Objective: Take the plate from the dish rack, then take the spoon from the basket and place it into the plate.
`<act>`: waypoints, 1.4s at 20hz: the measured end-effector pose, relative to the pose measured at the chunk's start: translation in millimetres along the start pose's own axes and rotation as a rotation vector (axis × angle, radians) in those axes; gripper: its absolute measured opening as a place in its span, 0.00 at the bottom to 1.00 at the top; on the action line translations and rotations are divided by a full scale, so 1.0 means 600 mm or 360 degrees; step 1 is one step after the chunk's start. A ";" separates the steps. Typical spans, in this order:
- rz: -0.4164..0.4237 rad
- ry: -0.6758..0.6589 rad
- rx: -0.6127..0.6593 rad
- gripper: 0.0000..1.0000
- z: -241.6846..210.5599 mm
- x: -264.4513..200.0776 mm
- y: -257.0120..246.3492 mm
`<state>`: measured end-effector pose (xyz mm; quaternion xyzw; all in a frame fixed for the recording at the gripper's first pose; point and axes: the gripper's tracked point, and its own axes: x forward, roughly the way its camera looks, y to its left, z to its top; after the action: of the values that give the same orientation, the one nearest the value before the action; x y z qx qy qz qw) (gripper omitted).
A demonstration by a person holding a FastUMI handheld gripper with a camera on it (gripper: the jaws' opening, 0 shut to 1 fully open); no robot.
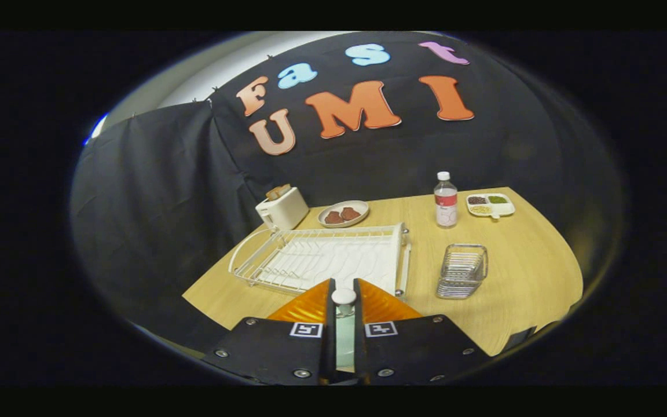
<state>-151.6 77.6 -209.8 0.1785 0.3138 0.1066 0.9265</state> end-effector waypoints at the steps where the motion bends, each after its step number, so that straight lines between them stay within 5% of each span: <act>1: 0.0025 0.0013 -0.0020 0.12 -0.005 0.012 0.010; 13: 0.0216 0.0192 -0.0018 0.14 -0.099 0.097 0.080; 21: 0.0196 0.0230 -0.0022 0.17 -0.120 0.088 0.060; 27: 0.0076 0.0241 0.0052 0.25 -0.126 0.072 0.007; 28: 0.0054 0.0230 0.0057 0.33 -0.122 0.071 -0.001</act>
<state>-163.9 109.3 -287.3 0.1922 0.3786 0.1291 0.8962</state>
